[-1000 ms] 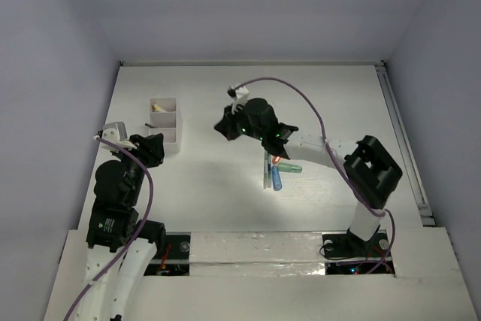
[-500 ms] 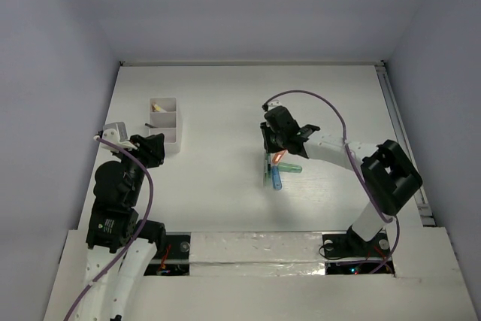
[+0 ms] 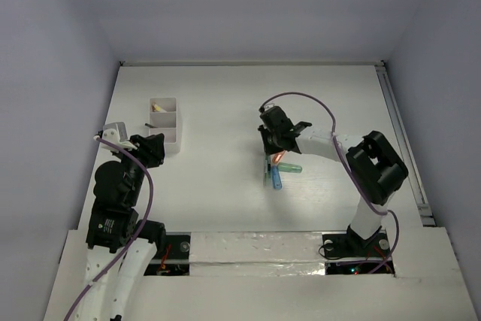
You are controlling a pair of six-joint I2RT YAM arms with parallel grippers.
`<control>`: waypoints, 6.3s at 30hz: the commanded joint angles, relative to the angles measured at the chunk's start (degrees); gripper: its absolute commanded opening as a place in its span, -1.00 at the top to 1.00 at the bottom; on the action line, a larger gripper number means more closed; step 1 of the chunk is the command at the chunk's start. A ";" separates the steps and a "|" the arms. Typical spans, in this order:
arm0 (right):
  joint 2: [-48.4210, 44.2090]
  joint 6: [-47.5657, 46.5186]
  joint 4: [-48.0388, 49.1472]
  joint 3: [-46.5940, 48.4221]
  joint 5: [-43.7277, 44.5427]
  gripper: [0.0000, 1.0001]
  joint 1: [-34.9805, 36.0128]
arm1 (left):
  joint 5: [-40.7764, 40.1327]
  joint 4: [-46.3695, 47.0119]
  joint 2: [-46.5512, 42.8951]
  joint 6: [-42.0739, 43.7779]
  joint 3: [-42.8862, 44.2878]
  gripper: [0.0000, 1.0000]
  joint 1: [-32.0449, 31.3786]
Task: Sort the stationery into containers
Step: Pick up the pen from the center of the board, then place the pen in the storage box, then pick up the pen from the center of the board.
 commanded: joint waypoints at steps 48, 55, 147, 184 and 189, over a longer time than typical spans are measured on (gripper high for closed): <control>7.49 -1.70 -4.84 10.48 -6.24 1.00 1.18 | -0.09 2.28 -1.38 0.29 -0.07 0.52 -0.64; 2.03 4.18 14.93 13.29 -21.18 1.00 1.18 | -0.17 2.20 -1.20 0.29 -0.07 0.51 -0.64; -1.32 -7.14 -4.27 6.61 4.38 0.03 -1.01 | -1.14 2.02 -1.91 0.20 0.11 0.52 -2.22; 0.98 -4.16 -1.49 9.86 -13.36 1.00 -0.49 | -0.96 2.02 -2.17 0.29 0.02 0.51 -2.22; -0.18 2.07 20.94 12.15 -27.85 1.00 0.65 | -1.31 1.84 -1.91 0.20 0.11 0.51 -2.22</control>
